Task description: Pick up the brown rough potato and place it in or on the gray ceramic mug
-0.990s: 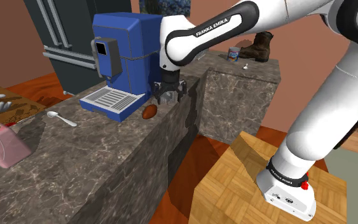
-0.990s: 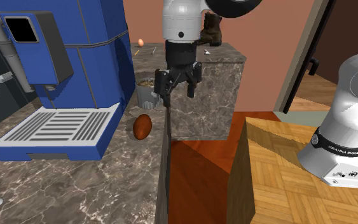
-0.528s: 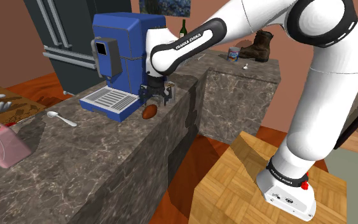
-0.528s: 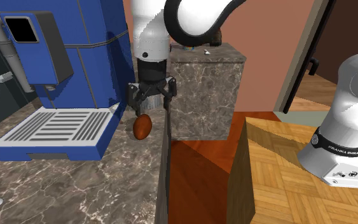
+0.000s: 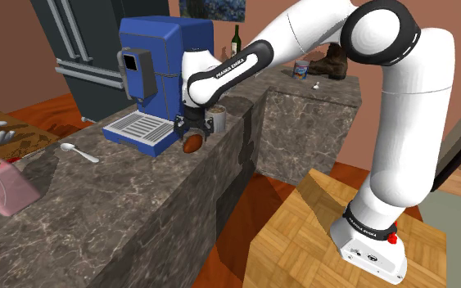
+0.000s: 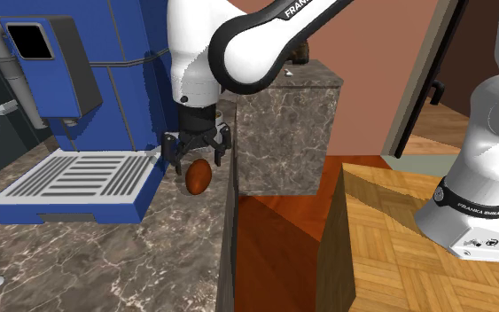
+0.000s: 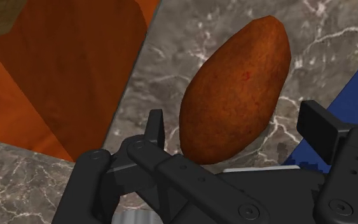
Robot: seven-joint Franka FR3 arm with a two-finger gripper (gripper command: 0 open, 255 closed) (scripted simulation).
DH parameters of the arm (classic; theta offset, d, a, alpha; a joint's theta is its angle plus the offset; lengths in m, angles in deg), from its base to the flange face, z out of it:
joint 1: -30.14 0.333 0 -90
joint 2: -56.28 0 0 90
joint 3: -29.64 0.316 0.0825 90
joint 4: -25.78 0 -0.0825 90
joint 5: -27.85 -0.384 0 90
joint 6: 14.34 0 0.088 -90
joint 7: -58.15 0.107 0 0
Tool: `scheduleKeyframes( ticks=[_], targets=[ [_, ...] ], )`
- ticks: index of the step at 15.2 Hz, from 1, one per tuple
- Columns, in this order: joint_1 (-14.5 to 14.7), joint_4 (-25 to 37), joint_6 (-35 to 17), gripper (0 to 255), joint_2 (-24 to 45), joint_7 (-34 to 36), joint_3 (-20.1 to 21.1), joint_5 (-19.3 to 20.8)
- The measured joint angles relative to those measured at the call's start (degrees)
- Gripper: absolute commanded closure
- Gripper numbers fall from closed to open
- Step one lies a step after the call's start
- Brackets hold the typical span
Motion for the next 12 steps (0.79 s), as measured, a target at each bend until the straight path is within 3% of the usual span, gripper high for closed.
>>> scheduleKeyframes(
  ticks=[8, 9, 12],
  targets=[
    [0.3, -0.24, -1.54, 0, 1.33, 0.44, -0.21, 0.55],
    [0.3, -0.23, -1.55, 255, 1.34, 0.44, -0.21, 0.55],
    [0.29, -0.21, -1.56, 255, 1.33, 0.44, -0.22, 0.56]
  ],
)
